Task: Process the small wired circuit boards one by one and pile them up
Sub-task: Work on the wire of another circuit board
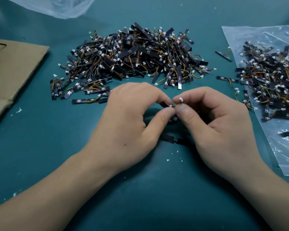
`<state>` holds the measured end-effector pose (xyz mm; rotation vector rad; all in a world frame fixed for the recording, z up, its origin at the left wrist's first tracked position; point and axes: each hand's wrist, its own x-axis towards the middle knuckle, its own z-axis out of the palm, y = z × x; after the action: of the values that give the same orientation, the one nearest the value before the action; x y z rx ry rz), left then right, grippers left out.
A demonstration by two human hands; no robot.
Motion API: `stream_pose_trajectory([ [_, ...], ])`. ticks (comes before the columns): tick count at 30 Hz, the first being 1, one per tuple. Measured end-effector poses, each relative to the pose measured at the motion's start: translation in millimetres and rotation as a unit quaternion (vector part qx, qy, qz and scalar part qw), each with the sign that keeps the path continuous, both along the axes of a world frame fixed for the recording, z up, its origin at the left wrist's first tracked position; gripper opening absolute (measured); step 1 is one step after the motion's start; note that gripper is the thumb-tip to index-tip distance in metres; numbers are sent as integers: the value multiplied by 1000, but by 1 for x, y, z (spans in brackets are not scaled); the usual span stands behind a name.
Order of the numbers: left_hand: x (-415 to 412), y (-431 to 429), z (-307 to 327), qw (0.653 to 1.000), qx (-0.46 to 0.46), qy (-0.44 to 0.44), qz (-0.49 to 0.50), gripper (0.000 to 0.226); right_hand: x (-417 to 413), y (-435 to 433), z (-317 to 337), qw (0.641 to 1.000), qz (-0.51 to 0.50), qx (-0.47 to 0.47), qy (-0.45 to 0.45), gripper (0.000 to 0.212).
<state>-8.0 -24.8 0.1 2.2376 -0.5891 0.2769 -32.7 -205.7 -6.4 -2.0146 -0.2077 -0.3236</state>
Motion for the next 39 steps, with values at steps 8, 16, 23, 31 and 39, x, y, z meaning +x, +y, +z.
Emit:
stream_pose_trajectory([
  [8, 1, 1, 1, 995, -88, 16, 35, 14, -1, 0, -1, 999, -11, -7, 34, 6],
  [16, 2, 0, 0, 994, -94, 43, 29, 15, -1, 2, -2, 999, -9, 9, 42, 6],
  [23, 3, 1, -2, 990, -129, 50, 27, 15, 0, 1, -1, 997, 29, 48, 58, 5],
  [31, 3, 0, 1, 978, -201, 44, 31, 16, -3, 0, 2, 997, 54, -15, 53, 18],
  [39, 1, -1, -1, 985, -172, 13, -2, 14, -2, -1, 4, 997, 34, 4, 70, 30],
])
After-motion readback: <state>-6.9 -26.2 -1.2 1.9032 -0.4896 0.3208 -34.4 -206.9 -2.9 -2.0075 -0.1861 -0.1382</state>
